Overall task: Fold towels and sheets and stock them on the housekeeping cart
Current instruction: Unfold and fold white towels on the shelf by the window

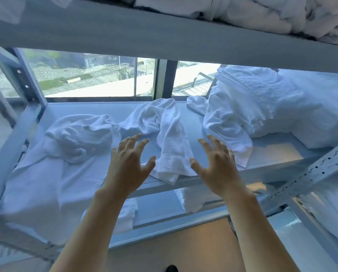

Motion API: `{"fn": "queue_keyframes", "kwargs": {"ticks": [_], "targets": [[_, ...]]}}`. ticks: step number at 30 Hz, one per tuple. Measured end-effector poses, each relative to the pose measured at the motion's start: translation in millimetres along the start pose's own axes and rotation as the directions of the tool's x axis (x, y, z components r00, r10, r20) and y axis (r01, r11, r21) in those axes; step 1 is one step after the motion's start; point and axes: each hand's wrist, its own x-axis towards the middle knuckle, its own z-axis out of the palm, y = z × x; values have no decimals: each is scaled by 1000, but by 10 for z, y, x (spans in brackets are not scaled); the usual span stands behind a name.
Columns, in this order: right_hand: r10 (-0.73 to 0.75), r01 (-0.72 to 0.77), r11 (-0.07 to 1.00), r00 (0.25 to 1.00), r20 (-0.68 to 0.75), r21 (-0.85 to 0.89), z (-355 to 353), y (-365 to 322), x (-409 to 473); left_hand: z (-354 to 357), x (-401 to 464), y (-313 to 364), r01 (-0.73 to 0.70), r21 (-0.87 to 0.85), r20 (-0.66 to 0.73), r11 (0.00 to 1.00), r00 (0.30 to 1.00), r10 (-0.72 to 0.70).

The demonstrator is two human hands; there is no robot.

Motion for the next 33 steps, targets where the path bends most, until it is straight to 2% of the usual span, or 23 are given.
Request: {"fn": "queue_keyframes", "kwargs": {"ticks": [9, 15, 19, 22, 28, 33], "targets": [[-303, 290, 945, 951, 68, 152, 600, -399, 994, -66, 96, -551, 291, 186, -79, 938, 956, -281], [-507, 465, 849, 850, 143, 249, 1074, -802, 1393, -100, -137, -812, 435, 294, -136, 851, 901, -413], [-611, 547, 785, 762, 215, 289, 1378, -1166, 1391, -98, -510, -1052, 538, 360, -124, 762, 838, -532], [-695, 618, 717, 673, 253, 323, 1604, -1447, 1290, -37, -765, -1227, 573, 406, -83, 712, 799, -595], [-785, 713, 616, 515, 345, 336, 2075, -1995, 1047, 10, -1099, -1704, 569, 451, 20, 688, 764, -645], [-801, 742, 578, 435, 412, 339, 2433, -2346, 821, 1, -1237, -2079, 538, 435, 65, 722, 781, -621]]}}
